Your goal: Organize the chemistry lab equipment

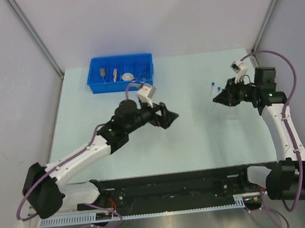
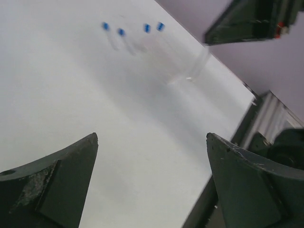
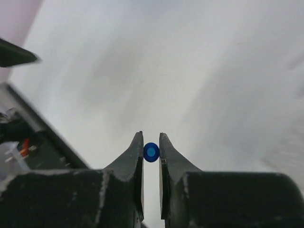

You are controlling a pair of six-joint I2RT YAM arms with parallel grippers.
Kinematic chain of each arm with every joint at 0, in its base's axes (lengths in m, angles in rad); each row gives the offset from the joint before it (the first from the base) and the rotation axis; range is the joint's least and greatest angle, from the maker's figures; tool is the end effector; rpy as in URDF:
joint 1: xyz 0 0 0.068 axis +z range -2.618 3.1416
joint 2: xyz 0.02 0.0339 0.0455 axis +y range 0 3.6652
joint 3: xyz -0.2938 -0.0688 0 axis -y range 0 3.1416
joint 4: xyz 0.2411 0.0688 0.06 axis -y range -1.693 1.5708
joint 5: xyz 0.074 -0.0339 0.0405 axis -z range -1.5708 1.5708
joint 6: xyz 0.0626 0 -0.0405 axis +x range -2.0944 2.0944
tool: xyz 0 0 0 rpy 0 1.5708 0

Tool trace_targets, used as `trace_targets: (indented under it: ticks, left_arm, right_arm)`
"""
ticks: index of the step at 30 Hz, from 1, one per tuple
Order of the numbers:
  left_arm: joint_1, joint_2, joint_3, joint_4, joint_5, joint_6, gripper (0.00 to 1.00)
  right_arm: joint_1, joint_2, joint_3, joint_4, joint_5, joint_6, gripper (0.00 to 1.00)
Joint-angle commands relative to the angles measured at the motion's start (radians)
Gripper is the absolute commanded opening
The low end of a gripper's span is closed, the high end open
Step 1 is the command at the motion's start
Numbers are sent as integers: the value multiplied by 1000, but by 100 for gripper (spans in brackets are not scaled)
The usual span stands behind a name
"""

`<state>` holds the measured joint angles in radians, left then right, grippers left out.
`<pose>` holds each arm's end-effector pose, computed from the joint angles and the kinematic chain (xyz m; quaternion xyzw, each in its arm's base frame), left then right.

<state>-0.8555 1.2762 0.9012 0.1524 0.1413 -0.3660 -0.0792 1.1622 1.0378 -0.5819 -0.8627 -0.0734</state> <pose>0.1990 -0.2425 0.3321 0.2316 0.7454 -0.4023 0.4784 0.2402 0.0286 0.3383 -0.1728 0.8254 0.3495 0.4084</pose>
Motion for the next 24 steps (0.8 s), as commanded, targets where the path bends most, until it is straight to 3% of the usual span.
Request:
trace_targets:
  ticks: [1,2,6,14,24]
  left_arm:
    - [216,-165,-97,-51,55,-46,100]
    - [260,-188,-116,-53,128,-57,100]
    - [400,-291,-159,-144,184,-47,100]
    - [435,-403,-170,-333,83,-53,100]
    - [441,-501,-222,-364,72,-31,100]
  right_arm:
    - [-129,-38,39,36,215,-130,2]
    - [-155,-33,36,57,234,-126,2]
    - [-252,25,31,203,324,-57,3]
    - [-286,184,25,401,482,55,4]
    - [-284,370,27,551,493,141,5]
